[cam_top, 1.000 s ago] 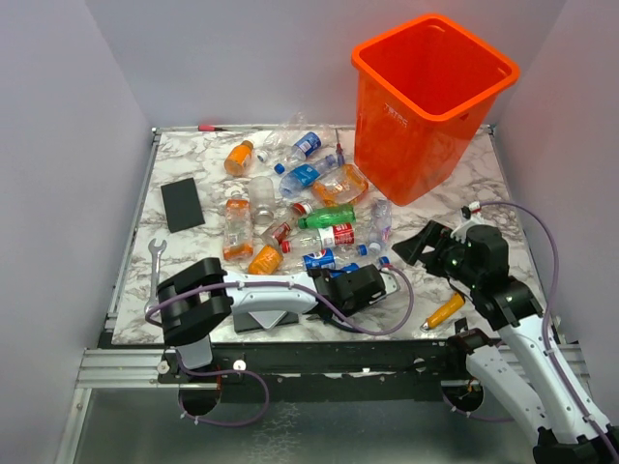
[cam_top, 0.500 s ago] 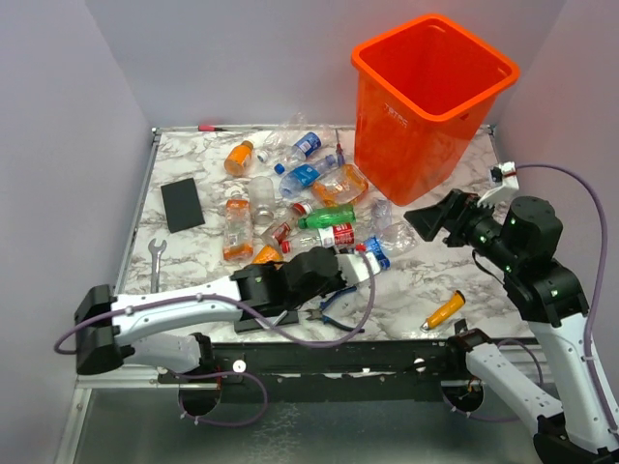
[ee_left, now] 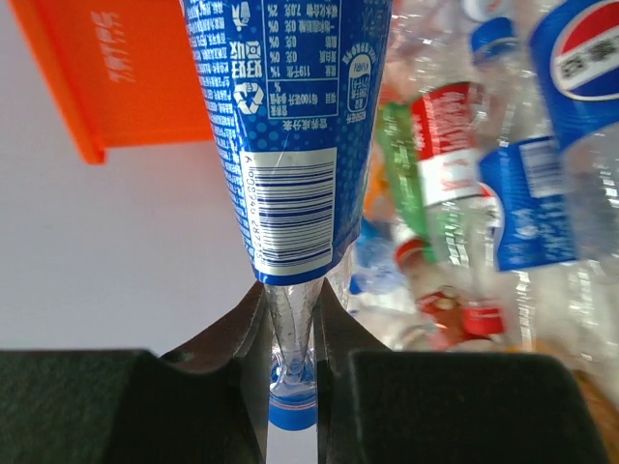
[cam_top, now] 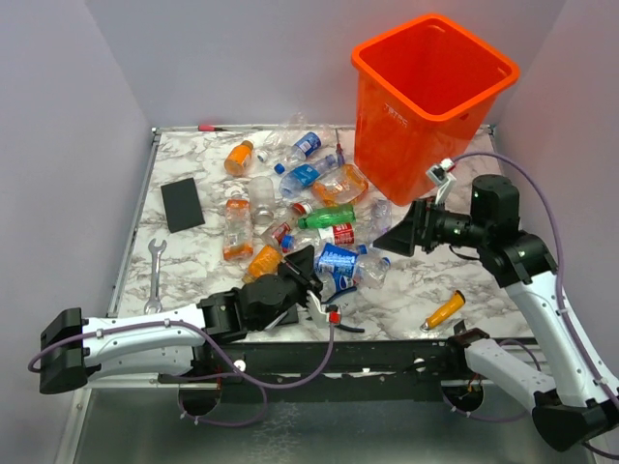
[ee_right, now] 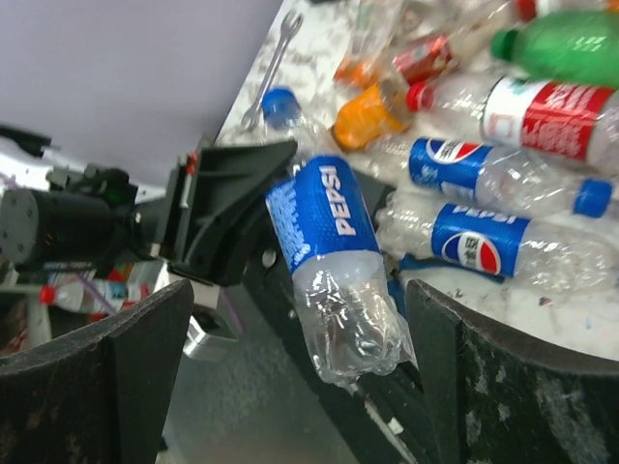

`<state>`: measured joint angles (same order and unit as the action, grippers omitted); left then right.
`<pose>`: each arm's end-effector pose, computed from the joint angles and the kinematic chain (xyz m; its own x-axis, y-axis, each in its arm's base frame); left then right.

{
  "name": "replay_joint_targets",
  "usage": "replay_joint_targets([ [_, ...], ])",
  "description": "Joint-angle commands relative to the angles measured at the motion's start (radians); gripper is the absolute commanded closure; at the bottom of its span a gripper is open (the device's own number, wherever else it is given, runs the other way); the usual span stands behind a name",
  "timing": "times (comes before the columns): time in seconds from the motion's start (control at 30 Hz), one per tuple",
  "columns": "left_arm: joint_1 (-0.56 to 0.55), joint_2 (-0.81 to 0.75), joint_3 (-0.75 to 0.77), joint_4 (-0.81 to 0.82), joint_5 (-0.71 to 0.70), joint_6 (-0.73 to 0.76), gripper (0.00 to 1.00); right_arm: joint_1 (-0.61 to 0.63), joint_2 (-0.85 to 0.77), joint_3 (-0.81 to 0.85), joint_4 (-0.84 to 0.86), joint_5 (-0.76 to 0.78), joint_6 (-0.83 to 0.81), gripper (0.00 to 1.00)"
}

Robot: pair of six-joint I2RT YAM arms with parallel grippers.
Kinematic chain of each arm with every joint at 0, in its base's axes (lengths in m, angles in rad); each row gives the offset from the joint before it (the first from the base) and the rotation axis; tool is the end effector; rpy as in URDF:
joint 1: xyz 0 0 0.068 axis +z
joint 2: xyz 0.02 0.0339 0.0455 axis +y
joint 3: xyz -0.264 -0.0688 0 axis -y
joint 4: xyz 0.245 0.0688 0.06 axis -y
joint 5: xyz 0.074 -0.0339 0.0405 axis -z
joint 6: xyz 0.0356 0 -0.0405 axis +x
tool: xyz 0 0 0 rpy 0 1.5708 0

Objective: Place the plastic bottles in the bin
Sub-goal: Pick up the plastic bottle at the center of the board, then place the plastic bottle in the trash bin.

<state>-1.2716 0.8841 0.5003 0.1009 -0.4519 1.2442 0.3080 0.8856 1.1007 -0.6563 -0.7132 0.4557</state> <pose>0.0750 -0.1904 0.2520 0.6708 0.7162 -0.1926 0.3141 -0.0390 0.9486 0.1556 0.0740 0.3857 -0.7144 0.1220 -0.6890 -0.5330 0.5431 0.6488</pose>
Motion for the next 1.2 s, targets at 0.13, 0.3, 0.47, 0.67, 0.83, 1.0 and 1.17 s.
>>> replay_joint_targets([
  [0.13, -0.006, 0.054, 0.150, 0.161, 0.054, 0.311, 1.00, 0.032, 0.032, -0.067, -0.003, -0.164, -0.069, 0.06],
  [0.3, -0.005, 0.075, 0.175, 0.130, 0.070, 0.351, 1.00, 0.060, 0.033, -0.089, -0.004, -0.146, -0.071, 0.06],
  [0.47, -0.006, 0.092, 0.183, 0.115, 0.071, 0.377, 1.00, 0.147, 0.074, -0.097, 0.006, -0.087, -0.054, 0.09],
  [0.67, -0.005, 0.089, 0.196, 0.125, 0.071, 0.377, 1.00, 0.301, 0.152, -0.090, 0.024, 0.036, -0.038, 0.28],
  [0.83, -0.004, 0.063, 0.190, 0.123, 0.064, 0.345, 0.90, 0.303, 0.130, -0.077, 0.055, 0.106, -0.024, 0.52],
  [1.0, -0.005, 0.021, 0.160, 0.150, 0.048, 0.231, 0.01, 0.304, 0.042, -0.091, 0.138, 0.234, 0.001, 0.64],
  [1.17, -0.005, -0.065, 0.106, 0.187, 0.057, -0.038, 0.01, 0.304, -0.115, -0.132, 0.243, 0.482, 0.012, 0.68],
])
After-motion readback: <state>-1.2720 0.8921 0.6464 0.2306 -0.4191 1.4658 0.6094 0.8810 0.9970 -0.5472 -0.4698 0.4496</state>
